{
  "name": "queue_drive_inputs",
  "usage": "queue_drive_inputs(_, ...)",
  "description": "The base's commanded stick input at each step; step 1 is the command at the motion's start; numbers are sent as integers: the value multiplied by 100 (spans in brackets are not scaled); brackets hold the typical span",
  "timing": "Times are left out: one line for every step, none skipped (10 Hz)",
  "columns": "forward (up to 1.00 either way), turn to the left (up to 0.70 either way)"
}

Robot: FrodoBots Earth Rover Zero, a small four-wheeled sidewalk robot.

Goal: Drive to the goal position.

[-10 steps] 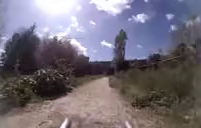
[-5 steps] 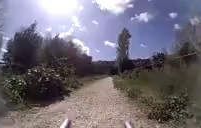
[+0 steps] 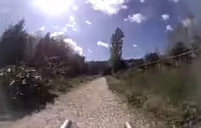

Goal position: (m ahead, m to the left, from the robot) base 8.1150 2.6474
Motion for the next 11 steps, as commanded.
queue_drive_inputs(85, 0)
queue_drive_inputs(85, 0)
queue_drive_inputs(85, 0)
queue_drive_inputs(85, 0)
queue_drive_inputs(85, 0)
queue_drive_inputs(85, -17)
queue_drive_inputs(85, -30)
queue_drive_inputs(85, -1)
queue_drive_inputs(85, 0)
queue_drive_inputs(85, 0)
queue_drive_inputs(85, 0)
